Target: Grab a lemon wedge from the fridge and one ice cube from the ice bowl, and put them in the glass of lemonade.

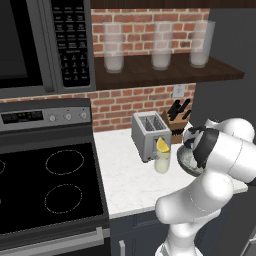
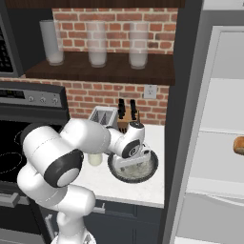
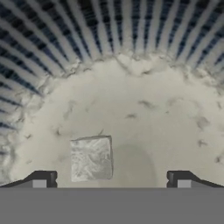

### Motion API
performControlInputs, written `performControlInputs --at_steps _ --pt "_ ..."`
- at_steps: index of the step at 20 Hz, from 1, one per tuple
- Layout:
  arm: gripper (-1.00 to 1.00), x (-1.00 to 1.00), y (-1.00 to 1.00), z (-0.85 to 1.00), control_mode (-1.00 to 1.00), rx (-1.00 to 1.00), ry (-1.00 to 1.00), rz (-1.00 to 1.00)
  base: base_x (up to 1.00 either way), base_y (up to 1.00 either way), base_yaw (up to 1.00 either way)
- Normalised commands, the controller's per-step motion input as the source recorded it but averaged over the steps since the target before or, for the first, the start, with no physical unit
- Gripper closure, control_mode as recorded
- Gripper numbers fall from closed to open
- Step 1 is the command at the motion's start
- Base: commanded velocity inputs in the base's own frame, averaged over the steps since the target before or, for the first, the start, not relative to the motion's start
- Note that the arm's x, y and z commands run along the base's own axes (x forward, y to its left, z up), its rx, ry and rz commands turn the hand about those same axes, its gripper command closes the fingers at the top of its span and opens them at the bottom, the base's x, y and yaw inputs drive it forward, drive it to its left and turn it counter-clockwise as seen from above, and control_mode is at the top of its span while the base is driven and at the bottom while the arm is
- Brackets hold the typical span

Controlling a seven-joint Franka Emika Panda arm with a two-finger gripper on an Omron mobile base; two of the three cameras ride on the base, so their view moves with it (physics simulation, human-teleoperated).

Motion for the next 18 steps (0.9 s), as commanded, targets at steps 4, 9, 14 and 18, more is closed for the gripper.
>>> performControlInputs --at_steps 4,9,14,18 --pt "-1.00 0.00 0.00 0.00 -1.00 0.00 0.00 0.00 0.00 0.00 0.00" --pt "-1.00 0.00 0.00 0.00 -1.00 0.00 0.00 0.00 0.00 0.00 0.00" --pt "-1.00 0.08 0.00 0.00 -1.00 0.00 0.01 0.00 0.00 0.00 0.00" --pt "-1.00 0.03 0.00 0.00 -1.00 0.00 0.02 0.00 0.00 0.00 0.00"
